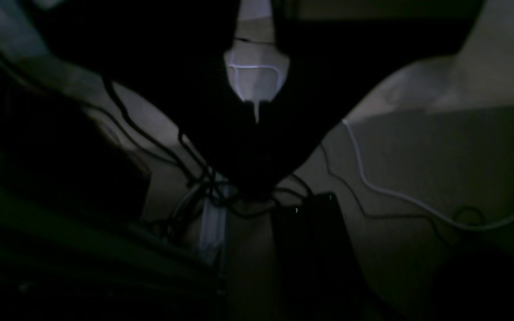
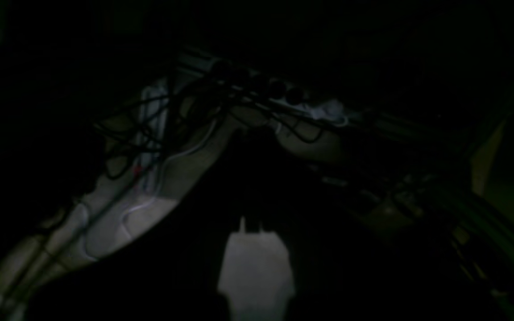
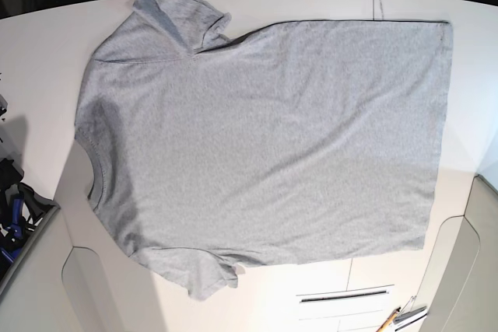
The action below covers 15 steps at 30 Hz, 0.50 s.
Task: Fold the T-shirt properly
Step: 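Move both grippers down toward the shirt's shoulder corners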
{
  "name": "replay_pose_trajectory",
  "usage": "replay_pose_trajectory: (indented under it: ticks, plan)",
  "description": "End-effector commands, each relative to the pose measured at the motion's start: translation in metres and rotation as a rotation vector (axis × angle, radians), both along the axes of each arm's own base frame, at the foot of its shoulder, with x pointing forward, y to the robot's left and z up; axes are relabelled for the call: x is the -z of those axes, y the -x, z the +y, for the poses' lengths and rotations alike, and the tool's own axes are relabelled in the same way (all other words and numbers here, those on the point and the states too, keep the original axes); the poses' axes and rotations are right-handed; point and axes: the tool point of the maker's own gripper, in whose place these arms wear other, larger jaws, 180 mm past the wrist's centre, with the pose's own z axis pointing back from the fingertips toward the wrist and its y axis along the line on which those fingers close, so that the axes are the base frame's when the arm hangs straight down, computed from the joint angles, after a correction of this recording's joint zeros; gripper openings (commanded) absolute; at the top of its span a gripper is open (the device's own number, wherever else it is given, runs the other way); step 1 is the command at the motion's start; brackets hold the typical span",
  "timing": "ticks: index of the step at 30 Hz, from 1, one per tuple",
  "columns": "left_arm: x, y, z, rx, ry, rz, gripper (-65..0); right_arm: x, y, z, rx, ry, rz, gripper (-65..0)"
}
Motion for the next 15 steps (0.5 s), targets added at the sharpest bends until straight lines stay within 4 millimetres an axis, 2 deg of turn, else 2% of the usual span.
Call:
replay_pose_trajectory:
  ticks: [1,5,8,12,15]
  plan:
    - [-0.005,0.008,0.011,0.000,0.003,-0.008,-65.0,-0.003,0.003,-0.007,0.000,0.003,-0.012,-65.0]
    - [-0.027,0.027,0.034,0.016,0.041,-0.034,-65.0,-0.019,0.022,-0.024,0.011,0.003,-0.017,-65.0]
    - [-0.047,0.043,0.045,0.054,0.082,-0.027,-65.0,-0.039,0.036,-0.032,0.018,-0.019,-0.032,-65.0]
    - [-0.078,0.063,0.057,0.058,0.152,0.032,-65.0,-0.080,0.045,-0.027,-0.029,-0.074,-0.088,-65.0]
    - [-0.107,0.062,0.069,0.016,0.210,0.006,-65.0,-0.122,0.043,-0.016,-0.046,-0.128,-0.157,-65.0]
